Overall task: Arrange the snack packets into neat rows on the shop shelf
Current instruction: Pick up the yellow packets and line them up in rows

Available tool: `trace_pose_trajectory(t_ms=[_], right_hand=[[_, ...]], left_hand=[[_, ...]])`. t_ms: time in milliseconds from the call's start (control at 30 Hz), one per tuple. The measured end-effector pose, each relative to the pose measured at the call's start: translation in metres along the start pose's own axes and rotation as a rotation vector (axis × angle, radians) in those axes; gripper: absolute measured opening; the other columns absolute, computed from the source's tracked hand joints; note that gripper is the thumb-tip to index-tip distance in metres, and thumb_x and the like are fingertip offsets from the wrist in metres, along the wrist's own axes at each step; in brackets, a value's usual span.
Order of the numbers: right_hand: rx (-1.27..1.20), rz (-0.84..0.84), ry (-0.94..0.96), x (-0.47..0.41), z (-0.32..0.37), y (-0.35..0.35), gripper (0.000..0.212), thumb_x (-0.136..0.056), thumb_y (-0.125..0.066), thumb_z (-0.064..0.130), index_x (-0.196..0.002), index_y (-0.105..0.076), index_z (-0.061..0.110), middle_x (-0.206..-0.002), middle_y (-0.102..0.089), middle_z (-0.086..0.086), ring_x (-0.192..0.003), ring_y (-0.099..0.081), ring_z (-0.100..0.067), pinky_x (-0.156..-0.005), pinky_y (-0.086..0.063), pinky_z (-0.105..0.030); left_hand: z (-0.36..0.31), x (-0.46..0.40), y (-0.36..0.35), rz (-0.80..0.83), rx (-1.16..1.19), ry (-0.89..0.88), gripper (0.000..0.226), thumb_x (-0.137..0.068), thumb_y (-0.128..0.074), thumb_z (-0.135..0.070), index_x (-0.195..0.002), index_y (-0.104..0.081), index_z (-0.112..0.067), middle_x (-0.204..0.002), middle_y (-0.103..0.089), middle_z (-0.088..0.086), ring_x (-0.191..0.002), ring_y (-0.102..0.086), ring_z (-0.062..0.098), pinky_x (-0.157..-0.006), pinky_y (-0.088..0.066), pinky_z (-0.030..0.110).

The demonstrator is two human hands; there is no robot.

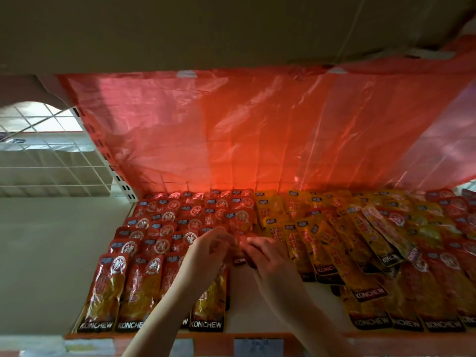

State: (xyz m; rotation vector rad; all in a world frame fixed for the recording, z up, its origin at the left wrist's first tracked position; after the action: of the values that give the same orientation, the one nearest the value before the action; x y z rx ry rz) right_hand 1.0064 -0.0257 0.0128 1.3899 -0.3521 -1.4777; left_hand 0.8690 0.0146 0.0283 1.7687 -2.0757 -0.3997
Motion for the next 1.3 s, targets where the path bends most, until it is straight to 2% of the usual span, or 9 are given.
trace_pose_trajectory(t_ms=[267,400,500,600,733,933,1067,1200,1300], right_hand=[[0.121,-0.022,0.015,-0.004,0.009,-0.007,0.045,-0.071,-0.068,0.023,-0.115,-0.056,0.026,-0.111,-0.065,-0.001,-0.106,-0.055,-0.019,-0.088,-0.049,-0.034],[0.13,0.174,-0.049,0.002,-0.003,-0.024,0.067,-0.052,-0.087,0.017,-0.113,-0.062,0.03,-0.119,-0.061,-0.002,-0.108,-0.058,-0.022,-0.084,-0.052,-0.032],[0.079,0.259,-0.089,0.009,-0.002,-0.026,0.072,-0.048,-0.089,0.029,-0.115,-0.061,0.029,-0.123,-0.057,-0.001,-0.109,-0.057,-0.021,-0.077,-0.052,-0.025],[0.006,0.287,-0.097,0.012,0.002,-0.026,0.052,-0.076,-0.063,0.051,-0.122,-0.053,0.028,-0.133,-0.047,-0.001,-0.118,-0.05,-0.019,-0.074,-0.057,-0.028],[-0.072,0.324,-0.157,0.018,-0.002,-0.026,0.063,-0.085,-0.034,0.068,-0.129,-0.049,0.026,-0.145,-0.032,0.003,-0.132,-0.032,-0.014,-0.091,-0.047,-0.028],[-0.058,0.294,-0.193,0.022,-0.004,-0.025,0.043,-0.082,-0.057,0.046,-0.119,-0.053,0.025,-0.133,-0.045,0.002,-0.113,-0.056,-0.016,-0.069,-0.043,-0.009],[-0.068,0.328,-0.243,0.027,-0.005,-0.028,0.057,-0.067,-0.08,0.036,-0.117,-0.053,0.027,-0.129,-0.046,0.003,-0.093,-0.064,-0.01,-0.064,-0.032,-0.002],[-0.081,0.277,-0.229,0.029,-0.006,-0.029,0.053,-0.073,-0.075,0.035,-0.119,-0.051,0.028,-0.132,-0.045,0.003,-0.096,-0.063,-0.009,-0.067,-0.045,-0.006],[-0.079,0.213,-0.222,0.03,-0.01,-0.03,0.039,-0.085,-0.053,0.039,-0.121,-0.05,0.027,-0.134,-0.044,0.003,-0.107,-0.059,-0.013,-0.07,-0.054,-0.015]], left_hand=[[0.005,-0.006,0.012,-0.015,-0.05,-0.09,0.031,-0.093,-0.05,-0.006,-0.087,-0.061,-0.034,-0.085,-0.069,-0.009,-0.076,-0.066,0.0,-0.067,-0.054,0.022],[0.008,-0.013,0.016,-0.049,-0.128,-0.114,0.022,-0.094,-0.05,-0.012,-0.097,-0.063,-0.03,-0.091,-0.065,-0.015,-0.08,-0.062,-0.003,-0.067,-0.05,0.014],[0.002,-0.025,0.014,-0.048,-0.187,-0.164,0.019,-0.094,-0.051,-0.012,-0.105,-0.064,-0.02,-0.097,-0.067,-0.009,-0.085,-0.061,-0.001,-0.07,-0.05,0.013],[-0.004,-0.044,0.01,-0.05,-0.318,-0.222,0.023,-0.093,-0.052,-0.012,-0.112,-0.063,-0.017,-0.106,-0.067,-0.002,-0.092,-0.062,0.008,-0.079,-0.053,0.026],[-0.006,-0.069,-0.001,-0.037,-0.572,-0.266,0.042,-0.09,-0.051,-0.005,-0.127,-0.055,-0.023,-0.128,-0.057,-0.001,-0.118,-0.049,0.02,-0.097,-0.042,0.035],[-0.007,-0.088,-0.016,-0.014,-0.723,-0.276,0.044,-0.091,-0.048,-0.006,-0.127,-0.054,-0.029,-0.132,-0.053,-0.002,-0.124,-0.042,0.02,-0.102,-0.033,0.037],[-0.005,-0.094,-0.02,-0.006,-0.743,-0.249,0.045,-0.089,-0.048,-0.005,-0.128,-0.053,-0.028,-0.139,-0.045,-0.001,-0.129,-0.036,0.021,-0.106,-0.031,0.038],[-0.008,-0.1,-0.023,-0.013,-0.727,-0.261,0.046,-0.087,-0.05,-0.002,-0.125,-0.054,-0.028,-0.134,-0.05,-0.002,-0.125,-0.04,0.02,-0.102,-0.033,0.036],[-0.014,-0.103,-0.025,-0.029,-0.677,-0.256,0.041,-0.087,-0.051,-0.001,-0.119,-0.059,-0.025,-0.126,-0.057,0.0,-0.119,-0.047,0.021,-0.099,-0.04,0.037]])
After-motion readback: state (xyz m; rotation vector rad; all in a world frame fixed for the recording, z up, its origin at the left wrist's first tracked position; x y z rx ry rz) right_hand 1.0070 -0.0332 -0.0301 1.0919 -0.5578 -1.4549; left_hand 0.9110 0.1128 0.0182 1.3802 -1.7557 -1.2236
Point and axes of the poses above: each hand's wrist, its own x-axis away from the middle knuckle, its own y-axis out of the back of the hand, z = x × y, the point moved 7 cm from there along -x, towards the middle knuckle
